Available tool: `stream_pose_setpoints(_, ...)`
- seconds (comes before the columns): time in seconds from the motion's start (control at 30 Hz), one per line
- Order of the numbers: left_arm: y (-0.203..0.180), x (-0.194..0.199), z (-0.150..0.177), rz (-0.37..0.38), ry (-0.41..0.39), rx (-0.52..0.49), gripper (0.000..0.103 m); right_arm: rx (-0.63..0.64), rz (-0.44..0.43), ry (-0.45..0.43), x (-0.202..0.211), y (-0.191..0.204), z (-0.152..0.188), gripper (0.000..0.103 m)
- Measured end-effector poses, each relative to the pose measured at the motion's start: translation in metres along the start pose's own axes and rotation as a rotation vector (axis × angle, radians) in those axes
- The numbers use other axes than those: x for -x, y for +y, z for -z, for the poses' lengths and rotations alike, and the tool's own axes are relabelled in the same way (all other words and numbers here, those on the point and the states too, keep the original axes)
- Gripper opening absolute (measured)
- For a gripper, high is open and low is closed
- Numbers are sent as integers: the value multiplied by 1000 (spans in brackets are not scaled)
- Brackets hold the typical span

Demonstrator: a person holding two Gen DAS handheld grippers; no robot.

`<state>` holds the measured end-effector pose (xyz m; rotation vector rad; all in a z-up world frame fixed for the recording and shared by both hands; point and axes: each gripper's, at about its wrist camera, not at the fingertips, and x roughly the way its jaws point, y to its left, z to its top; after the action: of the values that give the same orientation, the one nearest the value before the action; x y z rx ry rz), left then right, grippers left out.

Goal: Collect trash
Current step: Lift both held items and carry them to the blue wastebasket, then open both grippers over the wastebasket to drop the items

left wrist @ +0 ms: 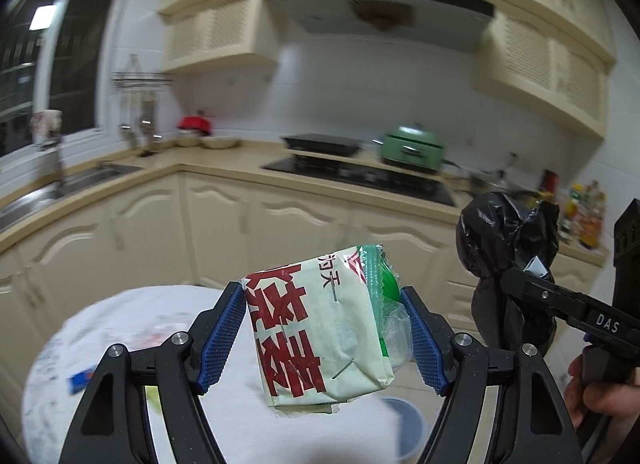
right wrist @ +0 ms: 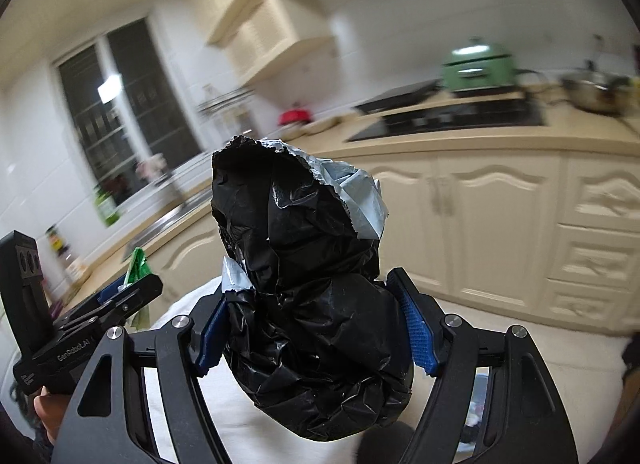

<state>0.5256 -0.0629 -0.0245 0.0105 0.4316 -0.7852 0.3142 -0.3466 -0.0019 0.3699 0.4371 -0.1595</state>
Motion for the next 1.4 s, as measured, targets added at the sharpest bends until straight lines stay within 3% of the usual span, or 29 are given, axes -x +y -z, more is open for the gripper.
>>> stream_pose_setpoints(0.23,-33,-52,3,128,88,-24,72,-76,188,25,18,-74,16,74)
stream_pose_setpoints(0.53,-73,-143,17,190,283,-99,72,-218,295,157,-7,-164,66,74)
stream_pose_setpoints(0.7,-106,-185,24,199,387,-133,72,-296,310,227,-33,-205,90,74)
stream_pose_setpoints(0.93,-151,-275,13,199,519,-125,72,-374,327,291,-63,-243,112,74)
stream_pose_setpoints(1.1,-173,-330,17,166,594,-127,79,-421,343,337,-85,-267,127,77)
stream_pose_setpoints(1.2,-192,-378,19,129,642,-145,97,-457,357,372,-100,-282,140,84)
stream_pose_setpoints(1.4,-201,-402,23,96,656,-165,102,-512,369,389,-104,-293,154,103)
